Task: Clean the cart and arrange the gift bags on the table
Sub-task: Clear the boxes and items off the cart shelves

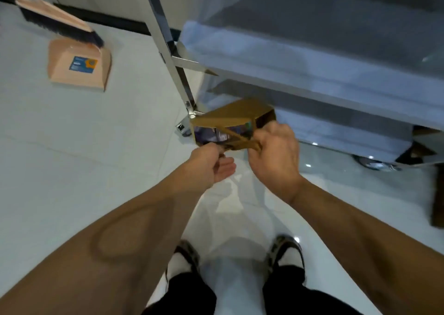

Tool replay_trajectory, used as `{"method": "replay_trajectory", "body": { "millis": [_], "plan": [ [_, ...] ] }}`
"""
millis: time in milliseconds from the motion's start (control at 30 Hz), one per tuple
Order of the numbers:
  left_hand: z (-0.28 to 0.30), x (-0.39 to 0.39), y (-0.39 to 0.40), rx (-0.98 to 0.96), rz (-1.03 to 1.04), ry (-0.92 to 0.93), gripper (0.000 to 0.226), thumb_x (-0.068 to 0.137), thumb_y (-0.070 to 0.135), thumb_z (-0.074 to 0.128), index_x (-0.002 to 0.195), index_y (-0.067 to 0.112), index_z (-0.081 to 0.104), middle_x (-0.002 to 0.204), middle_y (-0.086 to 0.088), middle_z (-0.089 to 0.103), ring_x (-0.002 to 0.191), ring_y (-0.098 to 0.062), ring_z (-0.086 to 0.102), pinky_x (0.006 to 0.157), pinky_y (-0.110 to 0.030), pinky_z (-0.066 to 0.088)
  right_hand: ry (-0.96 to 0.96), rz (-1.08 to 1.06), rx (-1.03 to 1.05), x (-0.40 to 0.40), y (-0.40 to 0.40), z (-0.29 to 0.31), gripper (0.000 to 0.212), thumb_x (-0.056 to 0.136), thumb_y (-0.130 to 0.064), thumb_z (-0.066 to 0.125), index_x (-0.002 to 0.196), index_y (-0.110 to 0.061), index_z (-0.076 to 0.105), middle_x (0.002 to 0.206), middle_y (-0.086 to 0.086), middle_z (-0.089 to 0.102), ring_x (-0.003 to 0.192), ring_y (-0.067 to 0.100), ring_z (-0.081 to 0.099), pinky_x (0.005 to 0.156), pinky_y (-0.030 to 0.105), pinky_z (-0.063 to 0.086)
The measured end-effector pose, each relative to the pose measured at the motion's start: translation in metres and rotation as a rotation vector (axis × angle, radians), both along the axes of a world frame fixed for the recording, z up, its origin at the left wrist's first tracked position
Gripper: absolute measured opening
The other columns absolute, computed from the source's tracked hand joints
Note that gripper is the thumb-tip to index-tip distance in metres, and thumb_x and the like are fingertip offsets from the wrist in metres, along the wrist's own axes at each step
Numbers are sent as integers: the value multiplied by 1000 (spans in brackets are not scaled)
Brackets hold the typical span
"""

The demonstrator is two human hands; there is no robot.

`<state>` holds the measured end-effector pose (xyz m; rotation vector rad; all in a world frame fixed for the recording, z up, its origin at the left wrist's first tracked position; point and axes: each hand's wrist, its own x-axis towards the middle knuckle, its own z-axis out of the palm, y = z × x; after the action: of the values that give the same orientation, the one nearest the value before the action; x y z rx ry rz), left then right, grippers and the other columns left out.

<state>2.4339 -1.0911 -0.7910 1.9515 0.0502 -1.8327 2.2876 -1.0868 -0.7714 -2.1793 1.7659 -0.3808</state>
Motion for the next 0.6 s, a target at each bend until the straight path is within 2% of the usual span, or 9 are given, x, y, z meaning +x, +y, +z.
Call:
{"method": "replay_trajectory", "body": {
  "millis": [67,100,167,233,333,433,533,600],
  "plan": [
    [32,0,30,118,-166,-80,35,97,28,63,120,3,59,102,-18,65,86,-34,66,68,-41,58,-118,-79,35,4,8,34,10,76,-3,66,71,-10,69,89,3,48,86,24,41,73,26,27],
    [48,1,41,140,-241,-157,39,94,30,66,123,3,58,109,-18,63,90,-35,63,69,-42,57,-195,-126,76,6,10,50,16,78,-2,66,65,-12,65,87,0,47,84,19,41,73,25,29],
    [83,4,61,94,-444,-339,44,91,28,68,127,6,56,119,-14,60,101,-32,59,80,-44,57,-350,-218,220,7,19,83,41,87,-4,67,54,-18,47,67,-6,46,66,5,47,67,21,36],
    [120,1,78,34,-623,-410,38,90,22,65,124,7,56,114,-12,62,100,-29,61,90,-44,58,-460,-279,345,3,37,121,51,91,-8,68,52,-23,39,53,-8,41,56,4,54,63,21,44],
    [179,-12,94,5,-797,-415,22,93,12,61,113,5,61,103,-15,66,91,-29,65,85,-41,61,-461,-303,416,-11,70,188,48,93,-17,70,54,-23,43,52,-7,43,53,9,49,57,25,42],
    [253,-34,98,-91,-1059,-492,10,93,13,60,100,6,60,88,-10,60,92,-30,65,88,-41,60,-415,-354,470,-33,98,266,39,93,-17,69,58,-14,50,56,-2,46,55,10,45,55,26,42],
    [335,-59,95,-262,-1232,-509,6,90,9,58,84,8,58,84,-12,61,93,-33,66,85,-41,60,-334,-436,438,-55,124,352,37,82,0,64,55,-14,44,53,1,41,53,15,41,53,29,38],
    [391,-82,88,-362,-1326,-482,8,84,9,60,81,7,67,85,-13,70,82,-31,68,73,-37,60,-328,-525,376,-70,141,411,33,72,7,56,54,-15,38,52,3,38,51,17,40,48,29,34]
  ]
}}
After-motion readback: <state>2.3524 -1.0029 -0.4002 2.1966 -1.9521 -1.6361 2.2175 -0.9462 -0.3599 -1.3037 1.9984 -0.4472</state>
